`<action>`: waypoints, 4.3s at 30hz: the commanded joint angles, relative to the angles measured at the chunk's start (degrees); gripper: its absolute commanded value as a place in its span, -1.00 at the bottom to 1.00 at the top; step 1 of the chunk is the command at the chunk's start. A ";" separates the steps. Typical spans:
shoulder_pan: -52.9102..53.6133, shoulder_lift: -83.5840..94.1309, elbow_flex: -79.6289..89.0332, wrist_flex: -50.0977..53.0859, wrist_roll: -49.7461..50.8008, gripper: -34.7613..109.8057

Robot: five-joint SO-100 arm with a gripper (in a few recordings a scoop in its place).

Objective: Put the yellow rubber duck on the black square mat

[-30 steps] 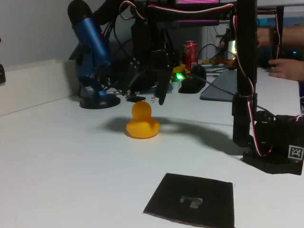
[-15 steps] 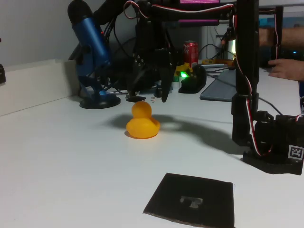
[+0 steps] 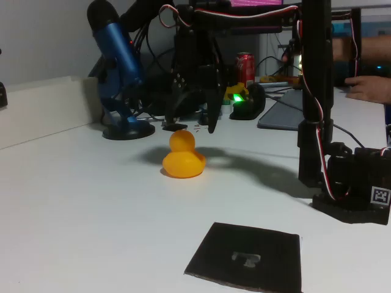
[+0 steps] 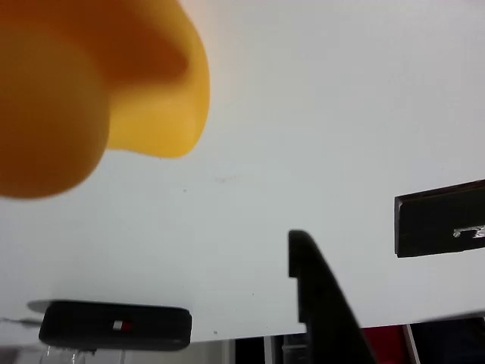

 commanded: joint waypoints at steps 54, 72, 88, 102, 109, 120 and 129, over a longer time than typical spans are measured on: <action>6.33 -8.88 -12.83 0.35 -0.53 0.12; 6.15 -11.16 -17.23 -1.76 -0.62 0.12; 6.24 -11.95 -17.49 -2.46 -0.53 0.12; 6.15 -16.70 -17.31 -2.37 -0.53 0.12; 6.15 -16.70 -17.23 -1.85 -0.79 0.12; 6.15 -18.81 -17.14 -1.85 -0.62 0.12; 6.15 -18.98 -17.67 -1.85 -0.88 0.12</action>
